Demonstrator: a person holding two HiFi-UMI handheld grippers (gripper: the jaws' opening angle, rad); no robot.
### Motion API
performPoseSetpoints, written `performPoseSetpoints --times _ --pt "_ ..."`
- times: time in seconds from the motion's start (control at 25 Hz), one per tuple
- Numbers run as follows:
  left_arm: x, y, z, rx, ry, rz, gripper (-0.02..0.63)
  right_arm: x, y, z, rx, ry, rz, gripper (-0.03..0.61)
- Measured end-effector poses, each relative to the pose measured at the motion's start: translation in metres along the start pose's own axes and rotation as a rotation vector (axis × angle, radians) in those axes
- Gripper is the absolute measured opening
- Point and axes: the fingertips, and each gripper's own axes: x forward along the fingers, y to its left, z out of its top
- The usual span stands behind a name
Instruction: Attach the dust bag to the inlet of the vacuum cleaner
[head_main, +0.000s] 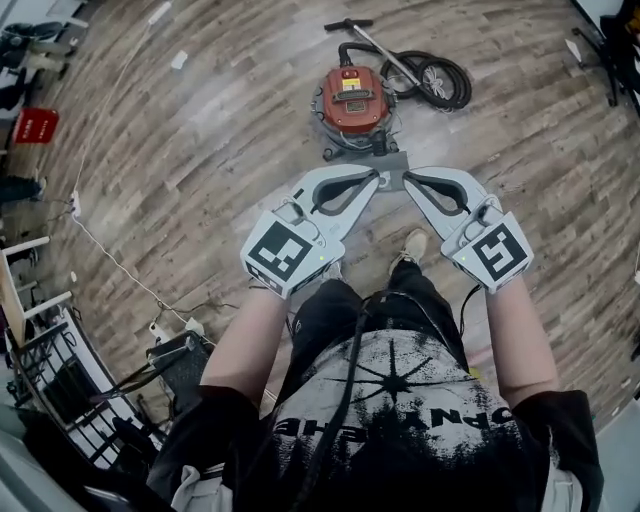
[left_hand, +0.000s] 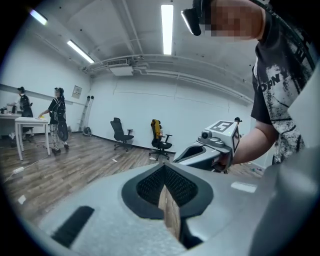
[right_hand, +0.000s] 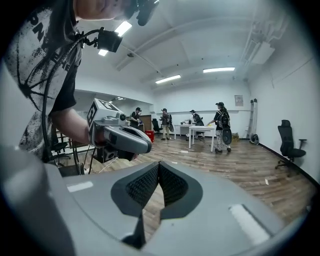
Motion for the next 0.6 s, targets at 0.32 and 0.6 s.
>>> performPoseSetpoints --times 0.32,0.6 --pt "0.014 0.034 -0.070 -0.029 0.060 -0.015 0.000 0.024 -0.007 -0.103 -0.026 0.162 -0.006 0.008" --pt "0.069 0.072 -0.196 -0.015 0.091 -0.051 0.000 0.069 -0.020 -0.297 0.008 0.359 0.008 0.108"
